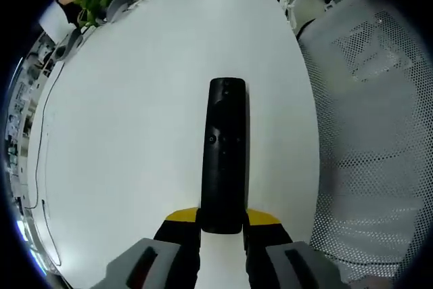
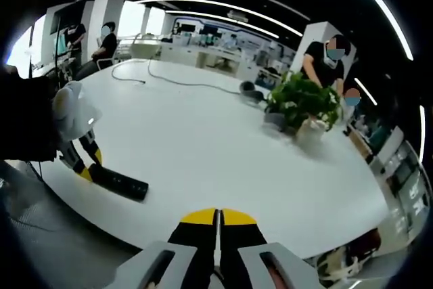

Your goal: Press the specified remote control buttons in sequence, fully releasing each button before pressing the next.

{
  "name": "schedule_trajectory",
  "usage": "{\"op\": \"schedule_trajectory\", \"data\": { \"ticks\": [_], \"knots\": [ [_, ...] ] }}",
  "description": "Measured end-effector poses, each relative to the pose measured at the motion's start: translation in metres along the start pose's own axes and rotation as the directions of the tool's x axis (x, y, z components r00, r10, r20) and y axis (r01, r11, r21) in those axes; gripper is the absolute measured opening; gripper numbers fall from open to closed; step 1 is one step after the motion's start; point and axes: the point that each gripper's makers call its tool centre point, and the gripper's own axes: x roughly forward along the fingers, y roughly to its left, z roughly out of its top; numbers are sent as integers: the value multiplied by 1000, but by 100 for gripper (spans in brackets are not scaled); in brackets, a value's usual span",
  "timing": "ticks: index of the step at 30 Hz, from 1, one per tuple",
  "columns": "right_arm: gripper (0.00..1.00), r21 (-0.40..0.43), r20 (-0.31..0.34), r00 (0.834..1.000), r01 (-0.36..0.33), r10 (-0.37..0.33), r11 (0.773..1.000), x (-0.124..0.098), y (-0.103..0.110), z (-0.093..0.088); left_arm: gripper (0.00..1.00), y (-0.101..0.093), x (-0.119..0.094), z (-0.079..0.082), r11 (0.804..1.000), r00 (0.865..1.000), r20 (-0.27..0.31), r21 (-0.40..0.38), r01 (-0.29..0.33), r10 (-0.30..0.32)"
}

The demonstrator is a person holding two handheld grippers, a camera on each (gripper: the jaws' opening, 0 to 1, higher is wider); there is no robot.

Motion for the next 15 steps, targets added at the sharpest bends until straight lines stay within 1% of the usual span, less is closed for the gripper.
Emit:
{"op": "schedule_trajectory", "data": {
  "ticks": [5,9,13,14,15],
  "knots": [
    [0,-12,7,1000,-18,18,1000,0,3,2,23,-16,-1,0,1000,1000,27,-2,3,-3],
    [0,-11,24,999,-43,44,999,-2,7,7,23,-24,-1,0,1000,999,40,-15,0,1],
    [0,-24,0,995,-98,98,995,3,10,11,23,-29,-1,1,999,998,64,-39,-4,7],
    [0,-9,-28,989,-145,145,989,4,15,12,23,-31,-1,1,999,997,72,-49,-6,10],
    [0,5,-50,984,-171,171,985,3,19,13,23,-32,-1,1,998,997,78,-55,-6,11]
  ]
}}
